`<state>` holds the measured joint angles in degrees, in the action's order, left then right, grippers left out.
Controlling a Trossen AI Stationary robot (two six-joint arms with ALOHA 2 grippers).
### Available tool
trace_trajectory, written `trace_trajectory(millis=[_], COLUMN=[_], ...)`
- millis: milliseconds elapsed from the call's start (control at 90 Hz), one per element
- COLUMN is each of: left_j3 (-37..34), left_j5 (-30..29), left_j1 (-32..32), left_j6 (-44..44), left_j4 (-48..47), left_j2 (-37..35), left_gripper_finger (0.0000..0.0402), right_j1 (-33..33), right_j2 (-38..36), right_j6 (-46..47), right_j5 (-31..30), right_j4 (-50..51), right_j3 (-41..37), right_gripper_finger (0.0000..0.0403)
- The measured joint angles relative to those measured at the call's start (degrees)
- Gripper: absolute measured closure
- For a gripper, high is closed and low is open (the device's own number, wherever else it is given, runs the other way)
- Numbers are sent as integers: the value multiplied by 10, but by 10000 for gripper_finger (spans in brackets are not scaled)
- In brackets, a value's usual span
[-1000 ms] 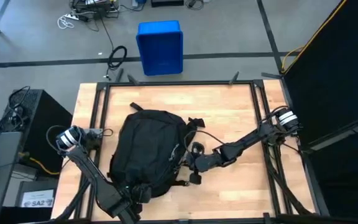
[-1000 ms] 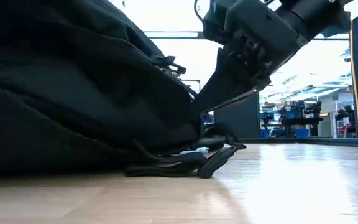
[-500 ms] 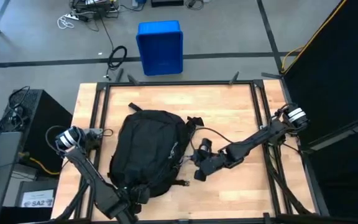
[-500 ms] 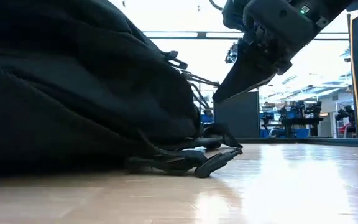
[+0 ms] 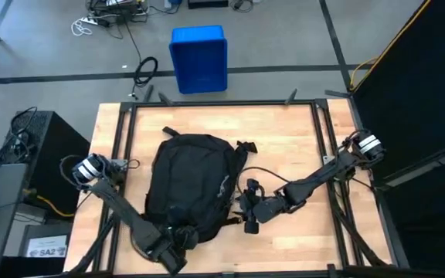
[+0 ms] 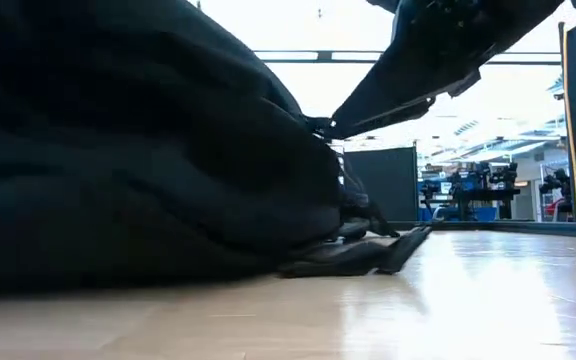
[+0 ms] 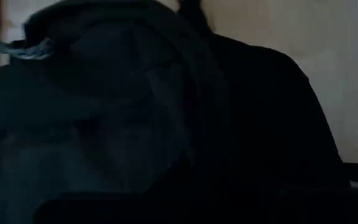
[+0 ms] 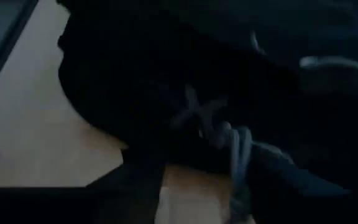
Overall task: Unpack backpack
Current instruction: Return to home position
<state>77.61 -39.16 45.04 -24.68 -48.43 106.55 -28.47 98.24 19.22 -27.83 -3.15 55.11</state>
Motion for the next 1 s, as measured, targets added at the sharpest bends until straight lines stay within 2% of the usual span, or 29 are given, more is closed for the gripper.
trace_trajectory(millis=[156,333,478,567,711,811,1000], left_j3=[-51,-169,-265,-292,-295,-289,-261], left_j5=[30,138,204,214,242,267,269], left_j1=[-57,-152,-239,-273,-303,-308,-303], left_j6=[104,217,230,213,199,199,201], left_j4=[102,320,489,563,581,581,577], left_j2=[-21,-88,-134,-139,-141,-141,-142], left_gripper_finger=[402,402,402,399,369,324,236], right_j1=[1,0,-1,-1,-2,-2,-2], right_j2=[-10,-37,-42,-42,-42,-42,-59], right_j6=[-43,-59,-60,-60,-84,-97,-99], right_j5=[-23,-37,-39,-39,-54,-67,-70], right_j4=[-23,-24,-22,-19,-19,-19,-25], right_j3=[0,1,1,1,1,1,1], right_gripper_finger=[165,149,157,166,183,196,218])
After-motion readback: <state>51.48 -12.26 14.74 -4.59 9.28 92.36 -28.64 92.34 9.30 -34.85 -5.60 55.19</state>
